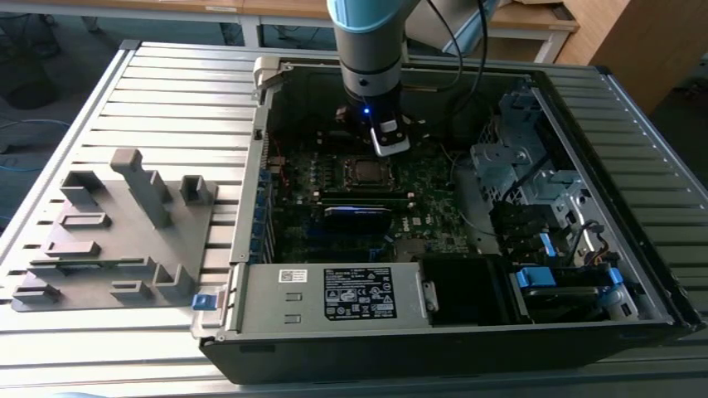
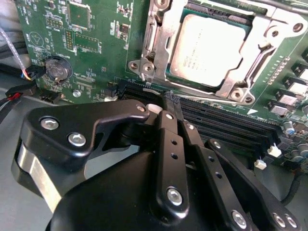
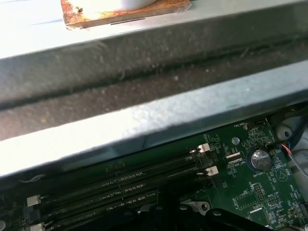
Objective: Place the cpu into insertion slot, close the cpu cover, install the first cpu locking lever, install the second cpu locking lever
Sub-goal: 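Install the first cpu locking lever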
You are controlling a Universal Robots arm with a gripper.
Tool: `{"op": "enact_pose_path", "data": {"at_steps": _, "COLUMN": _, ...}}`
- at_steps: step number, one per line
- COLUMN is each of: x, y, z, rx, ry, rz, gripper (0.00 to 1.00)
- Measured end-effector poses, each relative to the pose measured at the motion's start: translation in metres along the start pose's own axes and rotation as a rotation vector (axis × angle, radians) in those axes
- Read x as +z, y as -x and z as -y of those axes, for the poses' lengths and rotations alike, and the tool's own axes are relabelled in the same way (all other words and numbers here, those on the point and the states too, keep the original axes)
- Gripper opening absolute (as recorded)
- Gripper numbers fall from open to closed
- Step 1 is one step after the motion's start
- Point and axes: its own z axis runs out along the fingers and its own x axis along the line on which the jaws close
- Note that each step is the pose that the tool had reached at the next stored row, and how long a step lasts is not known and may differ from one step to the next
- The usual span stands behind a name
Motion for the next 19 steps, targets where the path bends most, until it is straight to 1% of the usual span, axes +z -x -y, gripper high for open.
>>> {"op": "enact_pose_path", "data": {"at_steps": 3, "x": 0.0001, "y": 0.0004, "z": 0.0011, "rx": -0.001, "ry": 0.0012, "rz": 0.0029, "gripper": 0.11}}
{"op": "enact_pose_path", "data": {"at_steps": 9, "x": 0.0006, "y": 0.0008, "z": 0.0037, "rx": -0.001, "ry": 0.002, "rz": 0.0055, "gripper": 0.11}}
{"op": "enact_pose_path", "data": {"at_steps": 15, "x": 0.0018, "y": -0.0011, "z": 0.0049, "rx": -0.003, "ry": 0.0035, "rz": 0.0102, "gripper": 0.11}}
{"op": "enact_pose_path", "data": {"at_steps": 19, "x": 0.0013, "y": -0.0014, "z": 0.005, "rx": -0.003, "ry": 0.0037, "rz": 0.0106, "gripper": 0.11}}
